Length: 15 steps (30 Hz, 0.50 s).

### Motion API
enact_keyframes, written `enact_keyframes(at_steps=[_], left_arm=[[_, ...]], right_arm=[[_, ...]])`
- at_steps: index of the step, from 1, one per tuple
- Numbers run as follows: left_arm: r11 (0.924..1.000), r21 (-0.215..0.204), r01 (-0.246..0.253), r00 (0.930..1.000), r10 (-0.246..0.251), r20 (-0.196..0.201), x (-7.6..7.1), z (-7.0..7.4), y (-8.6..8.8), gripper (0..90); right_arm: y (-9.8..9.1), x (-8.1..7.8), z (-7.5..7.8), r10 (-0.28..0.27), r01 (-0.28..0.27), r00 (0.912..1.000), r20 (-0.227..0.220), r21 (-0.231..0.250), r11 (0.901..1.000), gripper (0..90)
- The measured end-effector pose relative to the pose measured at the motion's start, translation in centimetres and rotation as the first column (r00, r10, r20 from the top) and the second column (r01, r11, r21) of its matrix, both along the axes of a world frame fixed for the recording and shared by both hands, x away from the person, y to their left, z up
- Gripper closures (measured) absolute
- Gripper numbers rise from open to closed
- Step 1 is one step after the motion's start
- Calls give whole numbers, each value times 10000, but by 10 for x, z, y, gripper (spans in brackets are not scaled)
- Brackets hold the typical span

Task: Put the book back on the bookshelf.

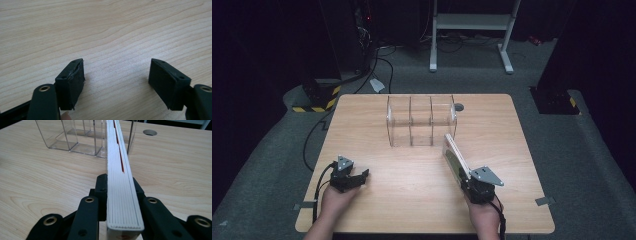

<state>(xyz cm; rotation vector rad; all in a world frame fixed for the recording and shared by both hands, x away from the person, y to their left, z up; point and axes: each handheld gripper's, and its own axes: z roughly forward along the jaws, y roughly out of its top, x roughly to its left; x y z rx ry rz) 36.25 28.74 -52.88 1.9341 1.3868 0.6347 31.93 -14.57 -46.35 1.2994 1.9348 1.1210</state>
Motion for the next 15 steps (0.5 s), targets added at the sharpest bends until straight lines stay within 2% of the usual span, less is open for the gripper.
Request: enact_keyframes(at_steps=[5,9,15], left_arm=[[10000,53,56,10000,-56,24,-2,0,0,294],[10000,63,77,10000,-77,22,-2,0,0,294],[10000,37,43,10000,-43,14,-2,0,0,294]], right_arm=[[-4,-3,2,-36,36,10000,9,243,9997,755],[-7,-6,6,10,-12,9999,116,217,9998,756],[-16,-7,12,-72,52,9993,378,520,9986,756]])
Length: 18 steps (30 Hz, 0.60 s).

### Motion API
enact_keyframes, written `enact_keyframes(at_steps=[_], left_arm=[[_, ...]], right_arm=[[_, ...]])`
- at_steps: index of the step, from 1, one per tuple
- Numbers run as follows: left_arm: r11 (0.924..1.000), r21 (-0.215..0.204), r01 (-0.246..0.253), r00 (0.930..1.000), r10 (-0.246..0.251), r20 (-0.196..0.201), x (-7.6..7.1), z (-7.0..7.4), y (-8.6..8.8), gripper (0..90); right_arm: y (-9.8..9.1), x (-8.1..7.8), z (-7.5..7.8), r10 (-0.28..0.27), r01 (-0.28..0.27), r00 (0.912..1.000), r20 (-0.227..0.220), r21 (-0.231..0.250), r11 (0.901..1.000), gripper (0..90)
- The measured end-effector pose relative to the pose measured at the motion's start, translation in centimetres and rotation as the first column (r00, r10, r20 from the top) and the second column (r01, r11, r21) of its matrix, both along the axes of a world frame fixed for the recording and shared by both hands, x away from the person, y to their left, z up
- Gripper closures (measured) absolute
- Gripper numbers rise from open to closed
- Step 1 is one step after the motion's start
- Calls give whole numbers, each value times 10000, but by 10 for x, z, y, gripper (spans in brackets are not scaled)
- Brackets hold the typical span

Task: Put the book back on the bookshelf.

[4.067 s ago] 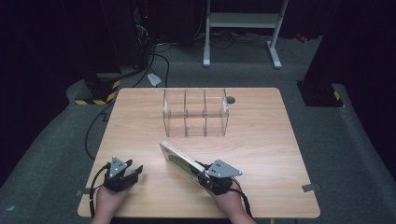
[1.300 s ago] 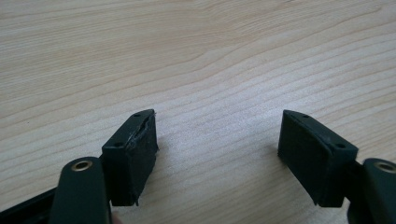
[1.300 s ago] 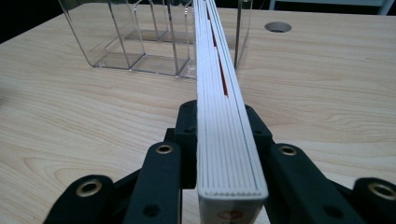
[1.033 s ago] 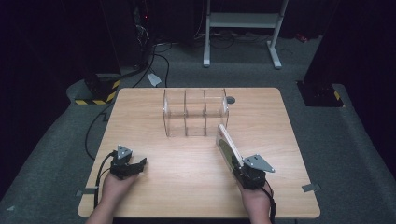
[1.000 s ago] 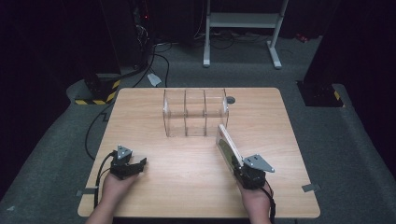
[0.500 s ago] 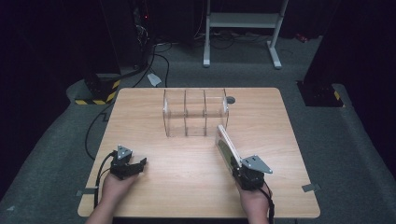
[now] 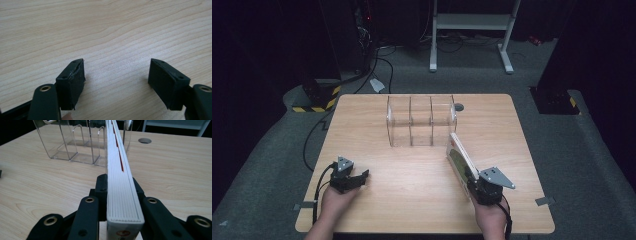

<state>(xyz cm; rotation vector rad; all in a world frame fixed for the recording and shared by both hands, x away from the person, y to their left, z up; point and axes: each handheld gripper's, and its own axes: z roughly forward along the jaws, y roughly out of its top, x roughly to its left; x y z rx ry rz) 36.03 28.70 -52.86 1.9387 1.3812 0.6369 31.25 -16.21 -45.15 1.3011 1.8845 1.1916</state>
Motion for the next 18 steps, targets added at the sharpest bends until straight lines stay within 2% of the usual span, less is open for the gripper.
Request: enact_keyframes(at_steps=[4,9,18], left_arm=[[10000,16,6,10000,-6,22,0,0,0,295],[10000,-62,-1,10000,1,-7,-1,0,0,295],[10000,28,54,10000,-54,-4,0,0,1,293]], right_arm=[[1,0,7,11,-15,9996,271,147,9999,756],[10,4,14,-68,63,9985,552,91,9999,756],[30,26,24,-153,154,9958,908,-11,9999,756]])
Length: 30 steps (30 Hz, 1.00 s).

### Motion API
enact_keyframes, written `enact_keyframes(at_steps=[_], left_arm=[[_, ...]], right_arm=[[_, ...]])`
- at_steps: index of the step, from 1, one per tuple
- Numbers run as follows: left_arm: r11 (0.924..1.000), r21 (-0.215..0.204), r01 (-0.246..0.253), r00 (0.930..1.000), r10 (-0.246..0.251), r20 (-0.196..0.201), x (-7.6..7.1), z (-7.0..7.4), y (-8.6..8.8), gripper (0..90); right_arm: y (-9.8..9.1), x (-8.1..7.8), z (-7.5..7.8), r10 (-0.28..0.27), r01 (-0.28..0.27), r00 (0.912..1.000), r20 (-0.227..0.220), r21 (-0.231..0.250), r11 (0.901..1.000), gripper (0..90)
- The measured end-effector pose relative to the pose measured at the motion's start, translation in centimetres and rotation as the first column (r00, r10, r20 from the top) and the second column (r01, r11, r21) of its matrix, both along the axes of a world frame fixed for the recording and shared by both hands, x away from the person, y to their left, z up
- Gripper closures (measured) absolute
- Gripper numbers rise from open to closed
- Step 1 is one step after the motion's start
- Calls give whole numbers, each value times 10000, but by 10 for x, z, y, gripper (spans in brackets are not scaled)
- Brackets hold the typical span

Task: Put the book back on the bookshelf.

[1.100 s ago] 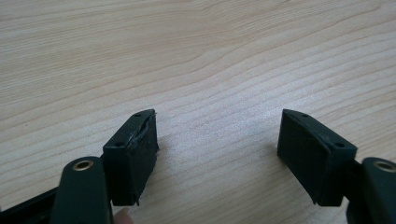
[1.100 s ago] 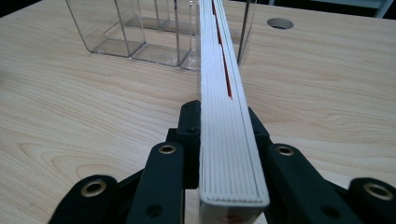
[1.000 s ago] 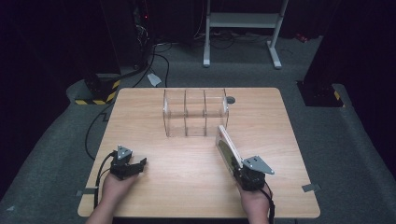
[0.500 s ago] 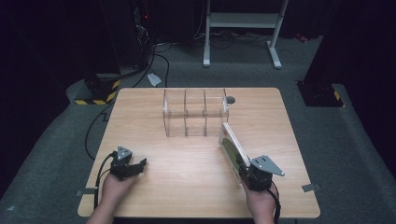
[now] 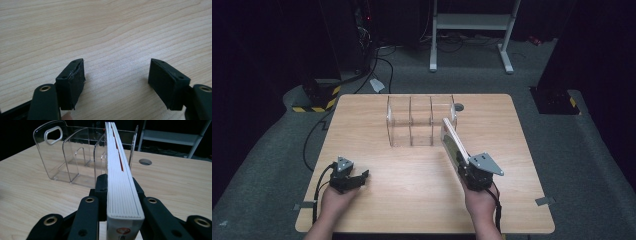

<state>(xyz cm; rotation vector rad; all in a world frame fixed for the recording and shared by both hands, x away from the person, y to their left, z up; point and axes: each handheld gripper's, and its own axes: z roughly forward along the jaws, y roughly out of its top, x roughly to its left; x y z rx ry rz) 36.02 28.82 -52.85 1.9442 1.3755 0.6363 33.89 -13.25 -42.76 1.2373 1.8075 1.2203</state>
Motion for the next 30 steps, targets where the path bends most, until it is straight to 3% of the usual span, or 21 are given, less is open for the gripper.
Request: enact_keyframes(at_steps=[14,30], left_arm=[[9999,-74,-68,10000,68,-4,-1,0,-1,294],[10000,-6,17,10000,-17,4,0,0,0,295]], right_arm=[[16,35,7,-435,435,9986,295,31,9991,756],[44,90,3,-1279,1299,9913,295,-784,9884,756]])
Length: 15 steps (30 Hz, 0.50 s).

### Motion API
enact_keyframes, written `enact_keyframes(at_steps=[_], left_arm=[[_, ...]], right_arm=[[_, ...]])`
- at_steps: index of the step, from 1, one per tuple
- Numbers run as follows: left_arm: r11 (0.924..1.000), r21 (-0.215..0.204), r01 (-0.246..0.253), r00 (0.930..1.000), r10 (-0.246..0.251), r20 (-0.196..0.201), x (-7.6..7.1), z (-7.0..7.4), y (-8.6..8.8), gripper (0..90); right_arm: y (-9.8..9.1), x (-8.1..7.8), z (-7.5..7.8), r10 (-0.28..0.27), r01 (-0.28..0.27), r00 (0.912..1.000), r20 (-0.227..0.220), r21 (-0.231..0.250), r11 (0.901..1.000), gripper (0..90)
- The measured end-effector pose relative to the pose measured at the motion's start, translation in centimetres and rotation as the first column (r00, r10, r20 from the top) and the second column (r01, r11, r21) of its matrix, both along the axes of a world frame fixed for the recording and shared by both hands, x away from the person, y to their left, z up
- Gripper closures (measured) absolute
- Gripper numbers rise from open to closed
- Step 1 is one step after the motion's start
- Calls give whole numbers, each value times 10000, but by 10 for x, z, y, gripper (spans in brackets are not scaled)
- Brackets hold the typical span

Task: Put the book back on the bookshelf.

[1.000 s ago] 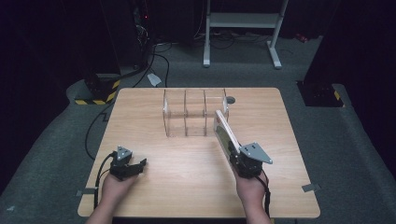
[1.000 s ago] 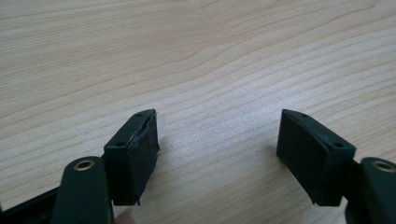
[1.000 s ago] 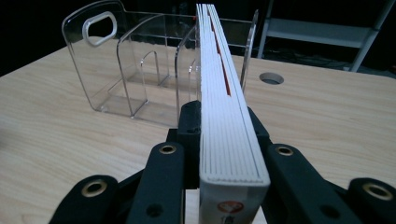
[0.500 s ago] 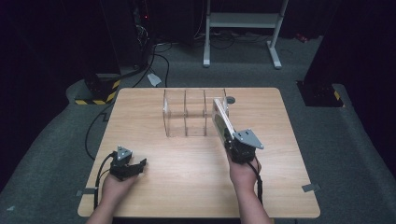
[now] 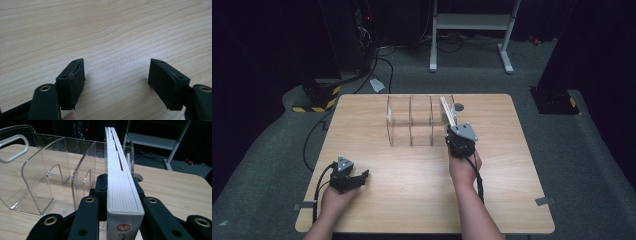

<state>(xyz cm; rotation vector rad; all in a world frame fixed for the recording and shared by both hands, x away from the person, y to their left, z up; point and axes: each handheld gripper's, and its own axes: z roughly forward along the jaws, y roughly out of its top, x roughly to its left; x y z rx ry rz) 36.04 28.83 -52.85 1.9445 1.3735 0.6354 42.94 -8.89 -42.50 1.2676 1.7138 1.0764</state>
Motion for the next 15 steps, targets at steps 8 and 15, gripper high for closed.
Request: enact_keyframes(at_steps=[8,15], left_arm=[[10000,3,-2,10000,2,1,0,0,0,295],[10000,-18,-7,10000,7,-4,0,0,0,295]], right_arm=[[8,15,-7,-324,323,9994,-111,-100,9994,755],[16,22,-13,-323,318,9993,-187,-305,9990,756]])
